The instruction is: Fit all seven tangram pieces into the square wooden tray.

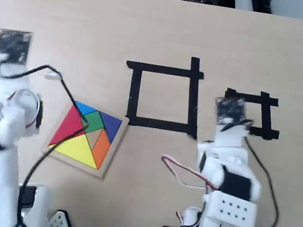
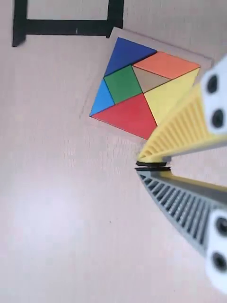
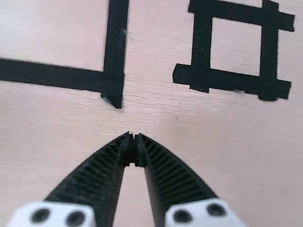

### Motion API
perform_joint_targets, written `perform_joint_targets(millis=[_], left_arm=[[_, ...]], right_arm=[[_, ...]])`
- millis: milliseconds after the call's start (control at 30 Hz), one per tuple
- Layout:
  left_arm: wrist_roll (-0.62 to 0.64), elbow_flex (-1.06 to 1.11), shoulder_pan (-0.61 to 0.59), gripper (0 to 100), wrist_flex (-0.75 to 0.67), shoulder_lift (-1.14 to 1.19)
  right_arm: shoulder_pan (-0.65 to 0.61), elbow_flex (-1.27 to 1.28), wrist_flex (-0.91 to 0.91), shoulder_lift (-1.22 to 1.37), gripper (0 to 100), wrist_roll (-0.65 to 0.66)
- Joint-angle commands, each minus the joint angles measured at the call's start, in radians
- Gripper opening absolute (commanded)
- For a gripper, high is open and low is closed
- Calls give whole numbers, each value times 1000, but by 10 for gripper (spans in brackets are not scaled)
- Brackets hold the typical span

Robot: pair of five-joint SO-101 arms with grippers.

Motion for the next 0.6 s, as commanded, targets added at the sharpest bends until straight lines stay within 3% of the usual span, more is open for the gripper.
perform_joint_targets(millis=[0,167,367,467,567], left_arm=[[57,31,58,64,3,-184],[26,286,62,66,-52,-413],[-52,682,59,65,-57,-707],[-44,763,58,66,-64,-870],[-40,780,62,98,-74,-833]], right_arm=[[41,-447,361,-13,11,-112],[12,-587,525,-13,11,-110],[-9,-463,505,-99,11,-112],[-11,-395,462,-268,11,-117],[-37,-231,391,-456,13,-101]])
